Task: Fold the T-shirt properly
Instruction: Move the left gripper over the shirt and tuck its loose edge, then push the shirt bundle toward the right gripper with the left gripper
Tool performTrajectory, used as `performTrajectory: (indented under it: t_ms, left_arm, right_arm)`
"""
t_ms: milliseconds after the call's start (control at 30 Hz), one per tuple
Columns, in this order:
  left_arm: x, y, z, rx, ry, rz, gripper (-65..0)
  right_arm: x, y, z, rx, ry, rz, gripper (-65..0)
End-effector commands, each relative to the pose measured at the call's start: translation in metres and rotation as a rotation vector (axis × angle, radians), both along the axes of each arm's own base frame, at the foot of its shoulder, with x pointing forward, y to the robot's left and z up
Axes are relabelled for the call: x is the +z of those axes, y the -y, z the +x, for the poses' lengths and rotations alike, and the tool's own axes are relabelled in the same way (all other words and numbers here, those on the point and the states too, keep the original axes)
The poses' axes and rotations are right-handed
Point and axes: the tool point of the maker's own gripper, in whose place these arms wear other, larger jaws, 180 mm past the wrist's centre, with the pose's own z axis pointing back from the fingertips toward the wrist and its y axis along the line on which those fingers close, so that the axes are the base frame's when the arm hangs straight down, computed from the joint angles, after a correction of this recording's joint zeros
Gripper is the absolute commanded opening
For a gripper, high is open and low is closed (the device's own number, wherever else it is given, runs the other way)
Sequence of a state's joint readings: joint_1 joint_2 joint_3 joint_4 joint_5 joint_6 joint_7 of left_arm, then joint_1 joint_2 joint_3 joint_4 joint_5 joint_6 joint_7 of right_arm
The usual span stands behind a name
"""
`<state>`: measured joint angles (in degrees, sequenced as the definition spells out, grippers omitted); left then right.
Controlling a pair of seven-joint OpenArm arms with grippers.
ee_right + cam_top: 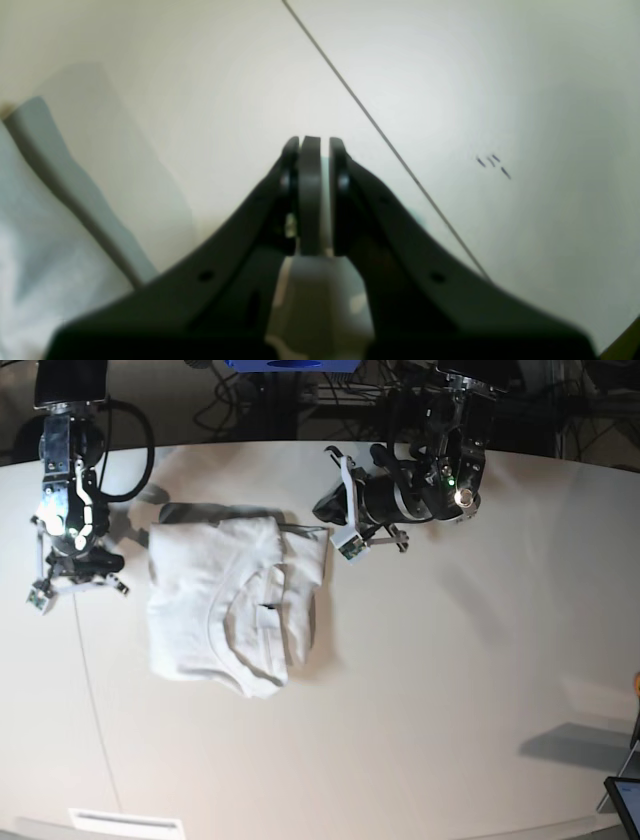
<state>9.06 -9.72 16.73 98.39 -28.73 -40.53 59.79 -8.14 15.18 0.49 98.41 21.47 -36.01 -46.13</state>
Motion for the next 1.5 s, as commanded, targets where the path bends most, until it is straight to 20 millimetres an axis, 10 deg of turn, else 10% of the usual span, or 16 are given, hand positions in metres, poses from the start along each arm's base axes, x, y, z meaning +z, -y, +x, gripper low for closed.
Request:
performTrajectory:
  t_ms: [0,500,1300,1467]
  left_arm:
    - [-0.003,-0.005,0.007,0.008,0.006,0.031,-65.0]
    - [-0.002,0.007,0.087,0.072,0.027,-0.024,-65.0]
    - [0.034,0.064,0.208,0.238,0.114,-0.377,-65.0]
    - [0.050,0.068,0.219,0.262,0.159,-0.439,-65.0]
  right_arm:
    - [0.014,0.006,0.009,0.003,0.047,-0.030,-61.2]
    - [0.005,-0.007,-0.004,0.022,0.022,-0.008,-61.2]
    - [0.009,-0.234,-0.010,0.520,0.041,0.226,-61.2]
    - [0.011,-0.246,-0.015,0.547,0.036,0.233,-61.2]
